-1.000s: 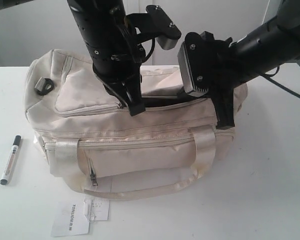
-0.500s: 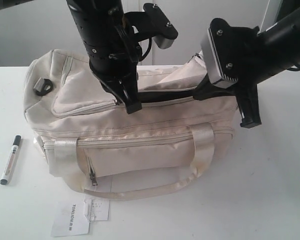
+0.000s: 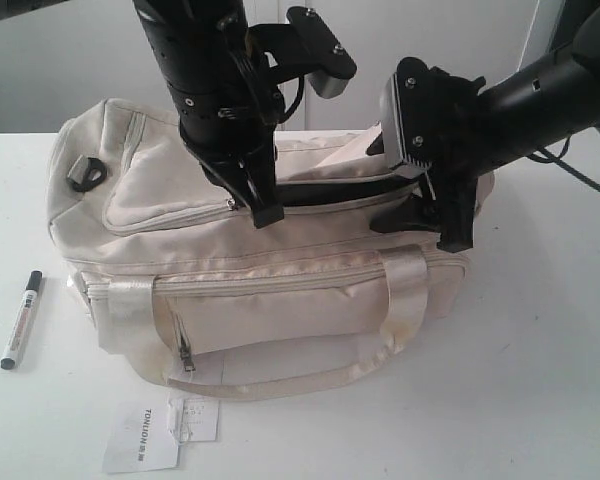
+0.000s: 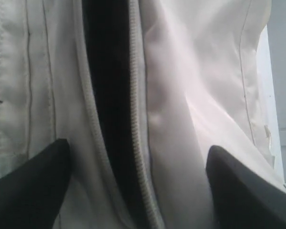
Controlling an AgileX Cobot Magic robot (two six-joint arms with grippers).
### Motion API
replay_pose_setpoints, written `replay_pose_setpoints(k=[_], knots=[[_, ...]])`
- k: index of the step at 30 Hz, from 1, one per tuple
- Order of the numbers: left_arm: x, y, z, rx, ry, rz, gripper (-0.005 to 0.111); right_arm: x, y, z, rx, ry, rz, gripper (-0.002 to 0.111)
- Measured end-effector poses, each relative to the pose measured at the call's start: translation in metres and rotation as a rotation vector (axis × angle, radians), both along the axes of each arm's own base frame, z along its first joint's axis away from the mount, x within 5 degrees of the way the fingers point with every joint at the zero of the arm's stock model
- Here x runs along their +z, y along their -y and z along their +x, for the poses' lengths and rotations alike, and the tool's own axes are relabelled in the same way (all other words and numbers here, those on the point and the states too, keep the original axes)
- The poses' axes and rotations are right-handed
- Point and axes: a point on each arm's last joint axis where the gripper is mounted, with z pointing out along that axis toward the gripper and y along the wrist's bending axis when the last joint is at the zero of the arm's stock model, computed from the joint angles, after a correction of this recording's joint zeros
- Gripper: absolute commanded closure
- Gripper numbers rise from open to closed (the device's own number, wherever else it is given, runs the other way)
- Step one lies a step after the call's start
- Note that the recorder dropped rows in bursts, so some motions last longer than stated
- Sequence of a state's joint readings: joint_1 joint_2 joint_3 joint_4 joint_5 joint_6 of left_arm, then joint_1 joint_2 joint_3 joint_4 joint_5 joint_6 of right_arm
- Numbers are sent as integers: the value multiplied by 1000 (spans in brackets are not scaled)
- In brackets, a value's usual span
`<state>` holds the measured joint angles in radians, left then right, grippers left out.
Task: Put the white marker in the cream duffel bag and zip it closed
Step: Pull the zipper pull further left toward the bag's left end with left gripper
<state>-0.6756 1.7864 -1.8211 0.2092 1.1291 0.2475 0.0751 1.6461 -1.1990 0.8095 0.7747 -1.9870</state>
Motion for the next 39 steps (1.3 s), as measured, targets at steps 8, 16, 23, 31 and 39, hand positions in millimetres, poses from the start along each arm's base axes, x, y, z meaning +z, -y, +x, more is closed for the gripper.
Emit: replay_pose_setpoints(k=[8, 16, 23, 31, 39], knots=[[0, 0, 0, 0, 0, 0, 107, -4, -2, 3, 15, 6, 17, 108], [0, 0, 0, 0, 0, 0, 107, -4, -2, 3, 11, 3, 18, 108], [0, 0, 0, 0, 0, 0, 107, -6, -1, 2, 20, -7, -3, 108], [0, -1, 1, 2, 10, 12, 107, -7, 0, 1, 13, -24, -17, 108], [1, -21, 15, 77, -2, -8, 107, -3, 1, 0, 8, -14, -26, 108]])
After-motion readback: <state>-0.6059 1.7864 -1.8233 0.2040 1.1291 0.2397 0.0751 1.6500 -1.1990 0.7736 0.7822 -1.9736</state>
